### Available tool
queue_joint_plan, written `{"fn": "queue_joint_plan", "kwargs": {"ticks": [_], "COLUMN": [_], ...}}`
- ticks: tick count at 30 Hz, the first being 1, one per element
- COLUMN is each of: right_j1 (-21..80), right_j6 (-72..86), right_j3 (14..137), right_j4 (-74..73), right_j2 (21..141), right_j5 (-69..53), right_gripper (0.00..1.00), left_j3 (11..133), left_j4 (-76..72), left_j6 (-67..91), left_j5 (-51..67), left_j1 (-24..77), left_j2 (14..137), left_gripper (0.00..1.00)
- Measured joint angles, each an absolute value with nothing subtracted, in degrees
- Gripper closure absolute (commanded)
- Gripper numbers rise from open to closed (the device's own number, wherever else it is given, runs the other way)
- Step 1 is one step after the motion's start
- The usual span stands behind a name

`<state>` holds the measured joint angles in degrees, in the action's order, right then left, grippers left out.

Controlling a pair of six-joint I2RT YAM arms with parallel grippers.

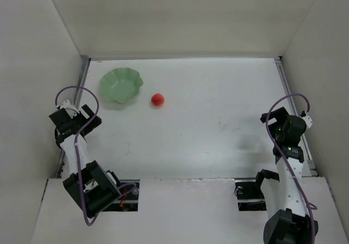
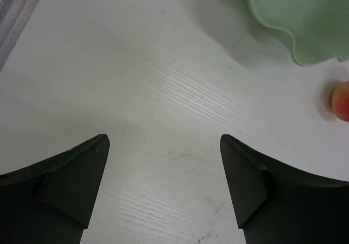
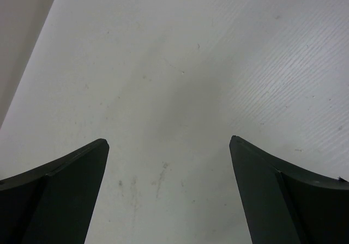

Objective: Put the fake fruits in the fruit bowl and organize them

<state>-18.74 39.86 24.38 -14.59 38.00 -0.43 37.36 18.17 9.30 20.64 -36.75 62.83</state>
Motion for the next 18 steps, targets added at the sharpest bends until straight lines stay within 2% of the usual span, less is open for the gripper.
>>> {"fn": "queue_joint_plan", "kwargs": {"ticks": [3,8,12,15,18], "right_j1": [-18.7,-18.7,-18.7,-18.7,-18.5], "right_j6": [39.9,39.8,39.7,39.4,39.2], "right_j3": [24.4,24.4,24.4,24.4,24.4], "right_j4": [-14.6,-14.6,-14.5,-14.5,-14.6], "right_j2": [38.0,38.1,39.4,40.2,40.5], "right_j5": [-0.4,-0.4,-0.2,0.0,0.1], "right_gripper": [0.00,0.00,0.00,0.00,0.00], "left_j3": [38.0,46.9,58.7,66.7,71.1], "left_j4": [18.7,23.6,26.5,28.4,29.5], "left_j6": [7.6,1.1,-6.2,-12.3,-16.6], "left_j5": [24.3,30.9,30.0,24.3,18.6], "left_j1": [-36.7,-31.3,-19.5,-7.6,3.6], "left_j2": [62.7,62.8,66.0,71.5,78.2], "left_gripper": [0.24,0.22,0.21,0.15,0.14]}}
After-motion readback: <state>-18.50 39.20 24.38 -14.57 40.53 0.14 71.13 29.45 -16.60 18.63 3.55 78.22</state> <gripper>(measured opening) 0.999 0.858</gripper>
